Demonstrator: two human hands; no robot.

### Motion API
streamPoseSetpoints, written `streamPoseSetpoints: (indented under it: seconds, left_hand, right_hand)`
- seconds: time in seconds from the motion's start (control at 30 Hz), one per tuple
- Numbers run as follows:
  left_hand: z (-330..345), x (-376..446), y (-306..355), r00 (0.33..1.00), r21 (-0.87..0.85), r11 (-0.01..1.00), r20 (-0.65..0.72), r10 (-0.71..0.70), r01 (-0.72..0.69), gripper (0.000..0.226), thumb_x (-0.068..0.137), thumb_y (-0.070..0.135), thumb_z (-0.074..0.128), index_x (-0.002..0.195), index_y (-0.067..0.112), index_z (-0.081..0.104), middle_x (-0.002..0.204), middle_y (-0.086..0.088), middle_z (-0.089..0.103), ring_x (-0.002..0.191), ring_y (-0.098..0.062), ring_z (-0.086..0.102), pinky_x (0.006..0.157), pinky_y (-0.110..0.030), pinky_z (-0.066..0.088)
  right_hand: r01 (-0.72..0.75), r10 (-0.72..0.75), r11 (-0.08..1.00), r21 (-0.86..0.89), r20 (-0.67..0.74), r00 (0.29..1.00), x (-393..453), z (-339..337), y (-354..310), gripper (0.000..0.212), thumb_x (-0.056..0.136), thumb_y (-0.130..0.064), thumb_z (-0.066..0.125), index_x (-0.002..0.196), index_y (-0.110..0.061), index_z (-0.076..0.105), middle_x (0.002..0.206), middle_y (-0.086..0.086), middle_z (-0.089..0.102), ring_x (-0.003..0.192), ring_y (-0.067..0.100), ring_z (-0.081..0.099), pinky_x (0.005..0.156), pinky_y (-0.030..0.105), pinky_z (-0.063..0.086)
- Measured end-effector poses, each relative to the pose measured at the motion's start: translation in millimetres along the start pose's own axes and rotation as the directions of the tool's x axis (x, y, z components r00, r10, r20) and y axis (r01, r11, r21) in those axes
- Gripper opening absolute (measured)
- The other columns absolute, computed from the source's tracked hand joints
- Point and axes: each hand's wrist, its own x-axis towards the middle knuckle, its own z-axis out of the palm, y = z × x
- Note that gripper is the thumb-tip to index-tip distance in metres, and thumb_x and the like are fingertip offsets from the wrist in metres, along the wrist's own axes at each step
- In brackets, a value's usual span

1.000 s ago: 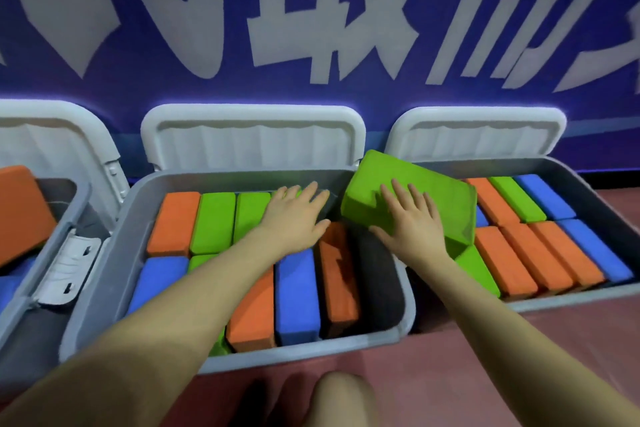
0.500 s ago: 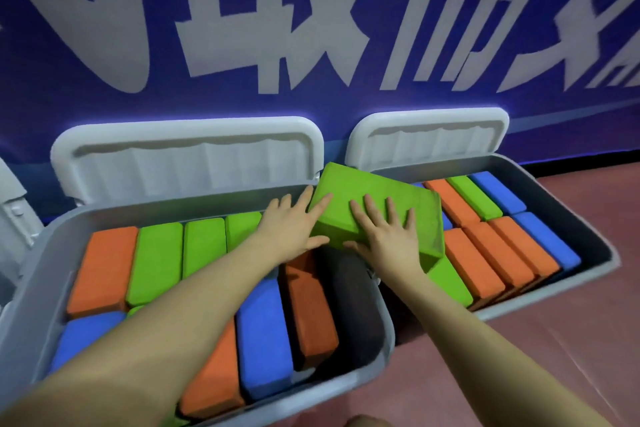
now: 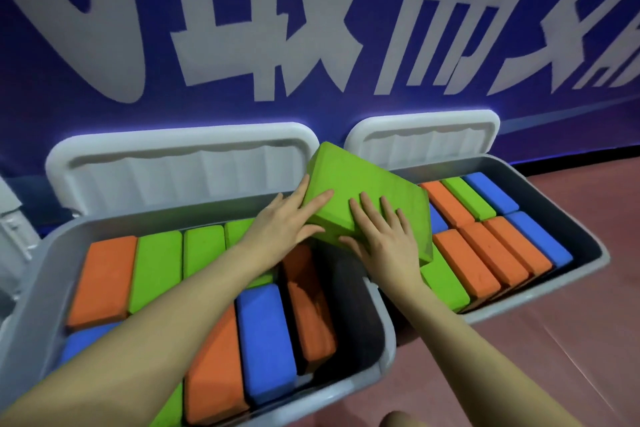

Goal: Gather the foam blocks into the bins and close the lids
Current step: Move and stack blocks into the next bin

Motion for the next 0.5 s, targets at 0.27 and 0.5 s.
streamPoseSetpoints:
  seconds: [0.27, 0.5]
  left_hand:
    - [-104, -34, -18, 0.989, 0.215, 0.968, -0.092, -0.115, 0.132, 0.085, 0.059, 0.024, 0.088, 0.131, 0.025, 0.041, 0.135, -0.030, 0.049, 0.101, -0.050, 0.062, 0.072, -0.064, 0.050]
    - [-157, -82, -33, 0.966, 0.386, 0.888, -0.047, -0.253, 0.251, 0.075, 0.056, 0.021, 0.091, 0.125, 0.022, 0.060, 0.133, -0.027, 0.052, 0.097, -0.054, 0.062, 0.065, -0.067, 0.050]
  right_hand:
    - [0.087, -0.057, 0.956, 0.280, -0.114, 0.992, 58, -19, -81, 0.058, 0.085, -0.052, 0.046, 0.135, -0.022, 0.042, 0.134, 0.012, 0.058, 0.116, 0.039, 0.058, 0.084, 0.050, 0.055]
    - [0.152, -0.080, 0.860, 0.486, -0.166, 0.983, 68, -13, -158, 0.059, 0.086, -0.052, 0.050, 0.136, -0.021, 0.046, 0.132, 0.008, 0.060, 0.115, 0.032, 0.061, 0.081, 0.042, 0.058]
